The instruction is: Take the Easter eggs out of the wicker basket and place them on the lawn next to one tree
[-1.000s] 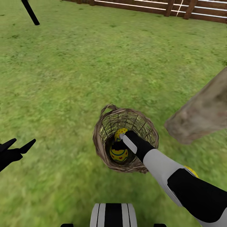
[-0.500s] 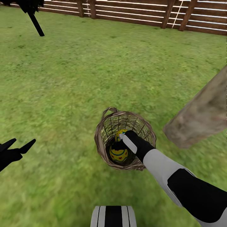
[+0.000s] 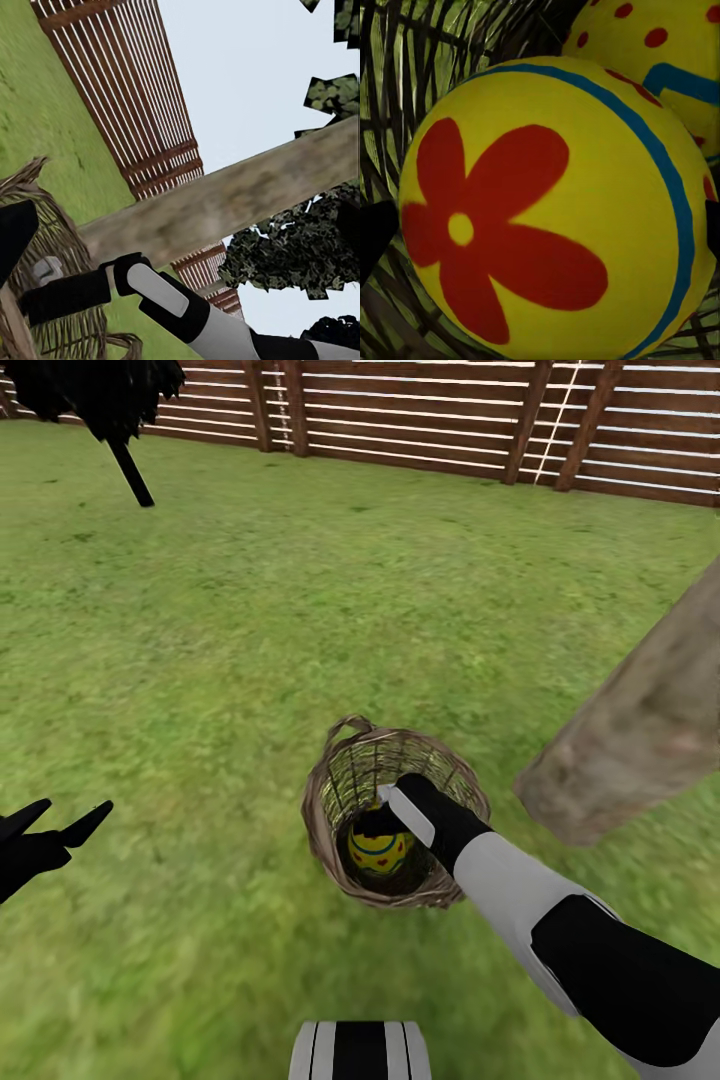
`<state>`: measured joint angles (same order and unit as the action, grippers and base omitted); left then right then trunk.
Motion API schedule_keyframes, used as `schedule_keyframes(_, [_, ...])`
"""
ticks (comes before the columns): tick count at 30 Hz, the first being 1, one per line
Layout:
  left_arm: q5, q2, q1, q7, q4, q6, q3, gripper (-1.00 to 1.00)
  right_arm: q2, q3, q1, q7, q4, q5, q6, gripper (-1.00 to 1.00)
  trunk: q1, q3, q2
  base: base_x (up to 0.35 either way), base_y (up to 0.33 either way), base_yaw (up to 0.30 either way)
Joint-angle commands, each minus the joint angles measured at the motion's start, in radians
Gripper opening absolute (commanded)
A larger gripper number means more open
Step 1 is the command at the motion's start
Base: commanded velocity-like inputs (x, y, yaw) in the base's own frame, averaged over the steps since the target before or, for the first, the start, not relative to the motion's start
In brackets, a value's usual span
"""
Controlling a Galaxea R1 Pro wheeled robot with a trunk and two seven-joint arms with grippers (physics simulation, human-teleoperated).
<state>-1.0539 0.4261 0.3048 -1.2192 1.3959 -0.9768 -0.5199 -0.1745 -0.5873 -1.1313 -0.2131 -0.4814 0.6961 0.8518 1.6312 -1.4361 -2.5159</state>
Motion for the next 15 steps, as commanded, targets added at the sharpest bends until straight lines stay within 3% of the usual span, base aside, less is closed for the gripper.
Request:
schedule_keyframes(1, [-0.003, 0.000, 0.000, 0.000, 0.000, -0.007, 0.000, 1.00, 0.000, -0.004, -0.001, -0.009, -0.002, 0.010, 0.002, -1.00, -0.001, 0.003, 0.000, 0.000, 0.000, 0.000])
schedule_keyframes(4, [0.000, -0.001, 0.000, 0.002, 0.000, -0.007, 0.001, 1.00, 0.001, -0.006, -0.001, -0.009, -0.003, 0.008, 0.002, -1.00, -0.002, 0.015, 0.001, 0.000, 0.000, 0.000])
schedule_keyframes(9, [0.005, 0.003, 0.000, 0.003, -0.001, -0.007, -0.001, 1.00, 0.051, -0.008, 0.000, -0.006, -0.064, 0.007, -0.008, -1.00, -0.004, 0.034, 0.002, 0.000, 0.000, 0.000])
schedule_keyframes(12, [0.005, 0.008, 0.000, 0.004, -0.001, -0.006, -0.003, 1.00, 0.119, -0.009, 0.011, -0.005, -0.188, 0.009, -0.003, -1.00, -0.005, 0.046, 0.003, 0.000, 0.000, 0.000])
schedule_keyframes(15, [0.000, 0.008, 0.000, 0.001, 0.002, -0.005, -0.007, 1.00, 0.128, -0.009, 0.013, -0.005, -0.224, 0.009, -0.001, -1.00, -0.007, 0.057, 0.003, 0.000, 0.000, 0.000])
